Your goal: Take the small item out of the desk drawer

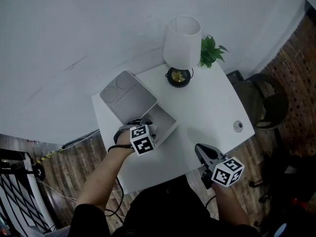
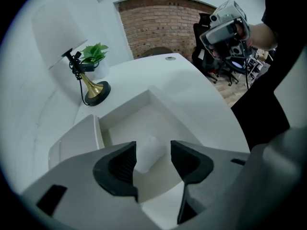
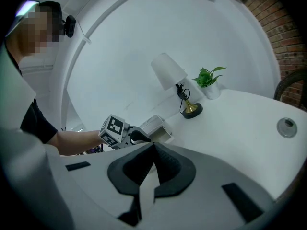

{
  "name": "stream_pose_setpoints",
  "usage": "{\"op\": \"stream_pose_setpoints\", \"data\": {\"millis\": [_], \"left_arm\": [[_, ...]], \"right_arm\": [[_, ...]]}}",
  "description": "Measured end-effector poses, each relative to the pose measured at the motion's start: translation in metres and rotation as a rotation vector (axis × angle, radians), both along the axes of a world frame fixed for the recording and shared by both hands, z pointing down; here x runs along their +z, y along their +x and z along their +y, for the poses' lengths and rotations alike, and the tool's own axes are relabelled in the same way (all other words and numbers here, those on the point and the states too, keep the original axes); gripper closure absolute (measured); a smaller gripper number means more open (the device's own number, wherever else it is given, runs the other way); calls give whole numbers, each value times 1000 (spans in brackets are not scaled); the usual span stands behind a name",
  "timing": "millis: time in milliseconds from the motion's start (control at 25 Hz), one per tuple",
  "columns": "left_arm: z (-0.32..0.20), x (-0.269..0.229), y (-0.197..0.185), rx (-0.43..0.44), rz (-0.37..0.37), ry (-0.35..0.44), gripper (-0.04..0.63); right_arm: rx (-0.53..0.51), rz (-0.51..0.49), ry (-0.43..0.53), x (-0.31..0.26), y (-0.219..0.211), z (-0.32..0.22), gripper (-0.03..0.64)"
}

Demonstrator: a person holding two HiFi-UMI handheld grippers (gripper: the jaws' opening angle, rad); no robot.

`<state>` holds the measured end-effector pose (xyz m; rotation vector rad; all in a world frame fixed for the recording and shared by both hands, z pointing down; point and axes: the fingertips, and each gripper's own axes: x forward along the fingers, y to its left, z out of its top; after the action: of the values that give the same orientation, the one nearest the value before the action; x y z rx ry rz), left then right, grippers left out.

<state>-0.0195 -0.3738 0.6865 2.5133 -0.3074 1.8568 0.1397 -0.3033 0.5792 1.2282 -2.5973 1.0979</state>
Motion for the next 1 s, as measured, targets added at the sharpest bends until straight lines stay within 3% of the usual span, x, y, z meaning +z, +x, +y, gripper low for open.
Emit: {"op": "stream_pose_setpoints", "data": {"millis": [120, 240, 560, 800, 1000], "left_arm": [[1, 12, -6, 60, -110, 9, 388], [-3, 18, -7, 88, -164, 22, 388], [-16, 21, 2, 65, -192, 24, 388], [-13, 12, 18, 17, -109, -27, 393], [-6, 15, 26, 110, -129, 8, 393]], "right_arm": [[20, -7, 2, 1, 4, 2, 614], [38, -11, -3, 4, 9, 2, 614], [78, -22, 12, -1, 22, 4, 614], [111, -48, 10, -3, 36, -2, 614], [108, -64, 18, -5, 35, -7, 614]]}}
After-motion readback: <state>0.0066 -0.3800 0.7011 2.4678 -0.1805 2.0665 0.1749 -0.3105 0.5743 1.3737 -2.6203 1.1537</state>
